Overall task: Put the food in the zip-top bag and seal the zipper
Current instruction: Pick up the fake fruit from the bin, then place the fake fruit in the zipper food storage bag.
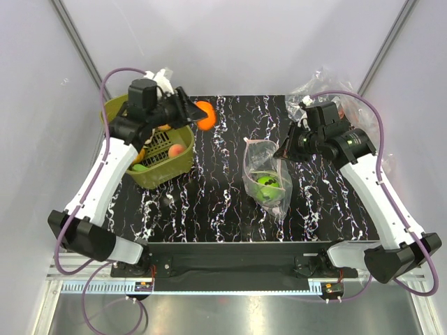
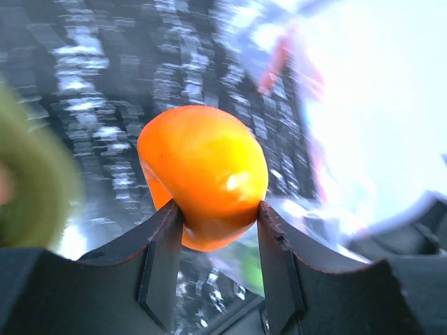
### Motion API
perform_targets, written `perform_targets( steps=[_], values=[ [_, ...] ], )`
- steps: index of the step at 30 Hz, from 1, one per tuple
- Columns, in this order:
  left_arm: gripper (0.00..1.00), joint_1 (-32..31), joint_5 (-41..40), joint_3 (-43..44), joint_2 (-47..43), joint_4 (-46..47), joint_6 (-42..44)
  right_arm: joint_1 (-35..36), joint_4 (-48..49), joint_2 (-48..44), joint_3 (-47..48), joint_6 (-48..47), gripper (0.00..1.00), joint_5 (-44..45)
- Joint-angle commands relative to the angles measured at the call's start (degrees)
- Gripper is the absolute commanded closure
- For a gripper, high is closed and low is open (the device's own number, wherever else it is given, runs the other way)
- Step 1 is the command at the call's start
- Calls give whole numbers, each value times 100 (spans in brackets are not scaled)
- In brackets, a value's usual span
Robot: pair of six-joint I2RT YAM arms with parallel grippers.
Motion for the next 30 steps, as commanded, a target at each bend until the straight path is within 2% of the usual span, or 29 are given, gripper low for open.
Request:
perform_targets(
  steps=[1, 7, 16, 30],
  values=[
    [78, -646, 483, 136, -368, 763, -104, -41, 302, -13, -45, 83, 100, -198],
    [78, -1587, 439, 311, -334, 1212, -166, -33, 320, -30, -54, 110, 100, -207],
    [81, -2546, 466, 698, 255, 1194, -69, -33, 206, -4, 192, 84, 100, -41],
    [82, -2969, 342, 268, 177, 781, 282, -33, -58, 57, 429, 31, 100, 461]
  ],
)
